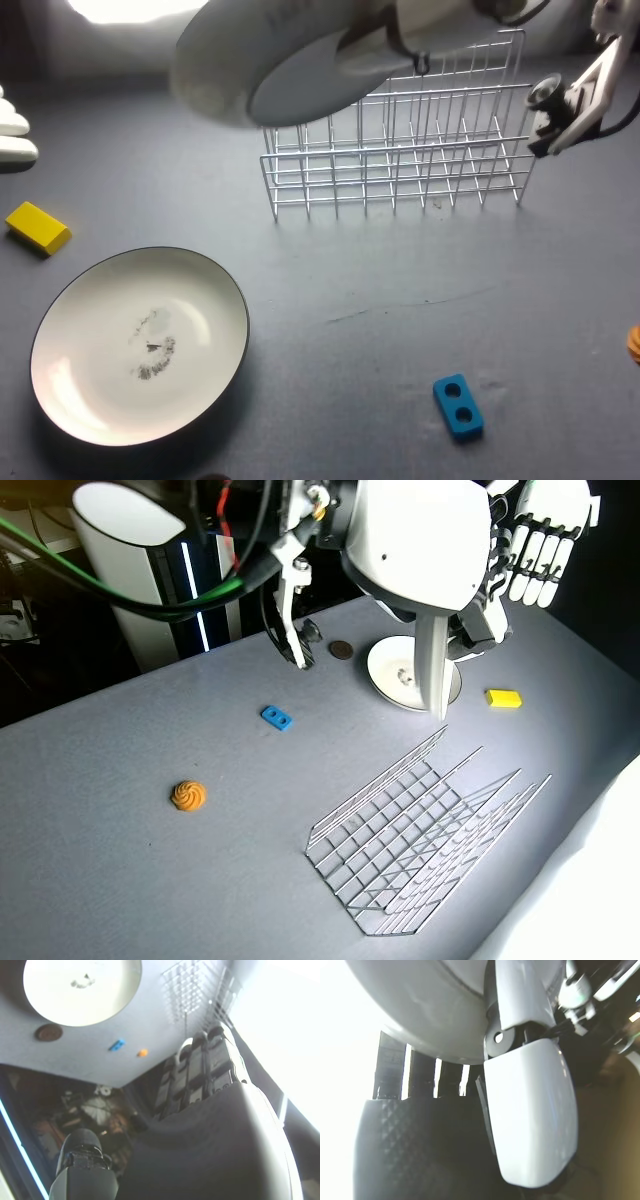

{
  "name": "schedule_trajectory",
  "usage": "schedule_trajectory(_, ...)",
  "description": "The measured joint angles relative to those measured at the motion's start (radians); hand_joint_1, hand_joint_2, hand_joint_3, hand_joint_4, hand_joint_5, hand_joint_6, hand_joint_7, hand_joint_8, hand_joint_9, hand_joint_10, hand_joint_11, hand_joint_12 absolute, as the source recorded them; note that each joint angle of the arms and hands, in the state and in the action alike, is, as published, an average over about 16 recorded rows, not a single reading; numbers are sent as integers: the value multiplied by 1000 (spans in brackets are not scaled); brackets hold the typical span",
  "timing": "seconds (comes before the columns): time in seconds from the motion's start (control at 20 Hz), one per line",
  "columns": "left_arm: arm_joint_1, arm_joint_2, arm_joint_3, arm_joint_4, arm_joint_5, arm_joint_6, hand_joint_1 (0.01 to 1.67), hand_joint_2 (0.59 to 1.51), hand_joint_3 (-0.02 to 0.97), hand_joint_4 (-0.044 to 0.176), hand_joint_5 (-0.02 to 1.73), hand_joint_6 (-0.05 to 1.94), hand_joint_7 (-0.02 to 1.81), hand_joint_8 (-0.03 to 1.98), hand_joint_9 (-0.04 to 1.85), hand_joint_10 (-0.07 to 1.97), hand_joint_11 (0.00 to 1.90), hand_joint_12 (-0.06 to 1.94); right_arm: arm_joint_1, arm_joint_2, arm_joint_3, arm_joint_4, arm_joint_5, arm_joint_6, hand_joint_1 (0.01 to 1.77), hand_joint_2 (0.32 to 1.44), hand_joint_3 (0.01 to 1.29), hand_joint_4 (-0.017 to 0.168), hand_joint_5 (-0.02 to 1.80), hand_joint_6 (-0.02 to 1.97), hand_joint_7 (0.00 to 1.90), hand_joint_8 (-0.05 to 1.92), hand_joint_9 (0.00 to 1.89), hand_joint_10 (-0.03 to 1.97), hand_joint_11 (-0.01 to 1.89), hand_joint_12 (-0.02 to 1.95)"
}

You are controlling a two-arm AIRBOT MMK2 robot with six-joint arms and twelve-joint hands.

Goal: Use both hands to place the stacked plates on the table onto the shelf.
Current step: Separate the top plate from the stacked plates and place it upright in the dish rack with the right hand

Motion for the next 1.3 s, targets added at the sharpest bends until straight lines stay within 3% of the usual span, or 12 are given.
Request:
schedule_trajectory(0.35, -31, -18, -2, 22, -4, -3, 23, 1019, 9, 1, 23, 14, 11, -14, 20, 8, 16, -18, -1, 16, 40, 118, 45, 30, 1383, 957, 14, 0, 1014, 886, 1140, 599, 1022, 1031, 766, 1113)
schedule_trajectory(0.75, -49, -33, 4, 36, -9, -5, 23, 1020, 9, 1, 20, 15, 11, -14, 20, 8, 16, -17, -13, 18, 117, 11, 47, 239, 1383, 957, 15, -1, 1009, 882, 1143, 596, 1021, 1040, 767, 1136)
schedule_trajectory(1.3, -55, -41, 15, 44, -12, -7, 23, 1020, 9, 1, 18, 15, 11, -14, 20, 8, 16, -18, -25, 14, 228, -150, -3, 463, 1386, 958, 15, -1, 1001, 897, 1136, 618, 1001, 1055, 752, 1144)
